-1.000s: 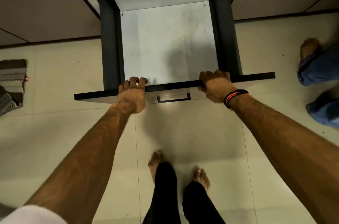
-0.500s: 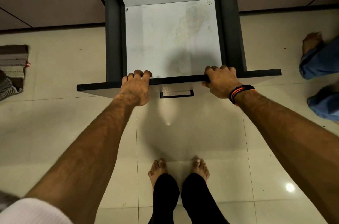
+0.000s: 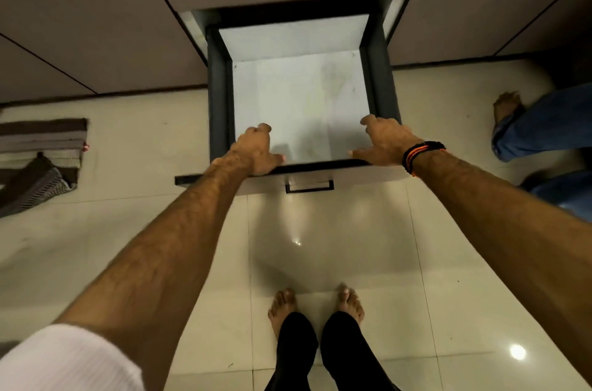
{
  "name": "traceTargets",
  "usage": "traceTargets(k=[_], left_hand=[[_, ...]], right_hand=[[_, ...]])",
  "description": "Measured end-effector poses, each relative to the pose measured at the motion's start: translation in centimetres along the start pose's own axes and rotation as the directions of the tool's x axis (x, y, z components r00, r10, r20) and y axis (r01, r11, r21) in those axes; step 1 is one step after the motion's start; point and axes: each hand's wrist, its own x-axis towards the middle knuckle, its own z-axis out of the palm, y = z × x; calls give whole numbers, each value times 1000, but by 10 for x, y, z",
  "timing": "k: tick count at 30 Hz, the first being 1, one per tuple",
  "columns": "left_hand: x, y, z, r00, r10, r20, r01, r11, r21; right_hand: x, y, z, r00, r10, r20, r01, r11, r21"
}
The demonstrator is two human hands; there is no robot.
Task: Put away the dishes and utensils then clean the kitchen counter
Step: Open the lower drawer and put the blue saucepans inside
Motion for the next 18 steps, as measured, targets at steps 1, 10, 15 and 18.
traceTargets(k=[1,10,15,18], left_hand=[[-13,10,-20,1000,8,-13,-8,1000,-9],[-139,110,-203,986,16,-165,-31,995,-94],[-160,148,-285,966,29,-257,-62,991,-121],[-149,165,-333,948,55,-314,-98,988,-123]], right_hand=[[-12,-5,-22,1000,0,-10,1,999,38],[-121,-37,-226,987,13,-163,31,964,263],[-140,-41,-319,959,20,-282,75,943,325],[-131,-45,-368,932,50,-358,90,928,363]])
